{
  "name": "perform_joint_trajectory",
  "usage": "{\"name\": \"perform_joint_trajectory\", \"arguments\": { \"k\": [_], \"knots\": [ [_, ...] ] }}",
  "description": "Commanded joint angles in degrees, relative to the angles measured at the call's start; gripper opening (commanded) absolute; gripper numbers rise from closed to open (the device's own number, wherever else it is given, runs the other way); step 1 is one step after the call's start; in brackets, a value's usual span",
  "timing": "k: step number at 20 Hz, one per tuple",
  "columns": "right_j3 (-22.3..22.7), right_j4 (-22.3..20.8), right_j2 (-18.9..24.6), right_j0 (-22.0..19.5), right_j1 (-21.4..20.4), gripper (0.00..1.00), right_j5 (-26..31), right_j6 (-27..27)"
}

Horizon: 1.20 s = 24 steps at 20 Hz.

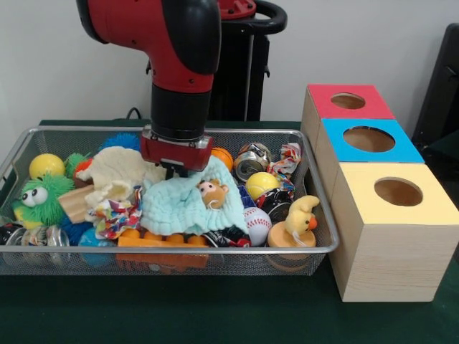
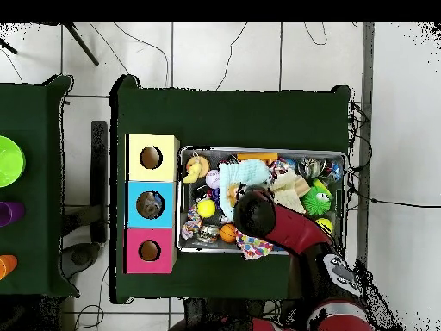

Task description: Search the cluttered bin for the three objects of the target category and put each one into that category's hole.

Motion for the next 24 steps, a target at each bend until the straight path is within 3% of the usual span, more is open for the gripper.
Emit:
{"name": "perform_joint_trajectory", "arguments": {
  "k": [1,24],
  "knots": [
    [2.61,4.17,2.39,3.21,3.41,0.0,-2.83,16.19],
    [0.57,11.5,0.86,7.2,4.28,0.0,-0.92,18.34]
  ]
}}
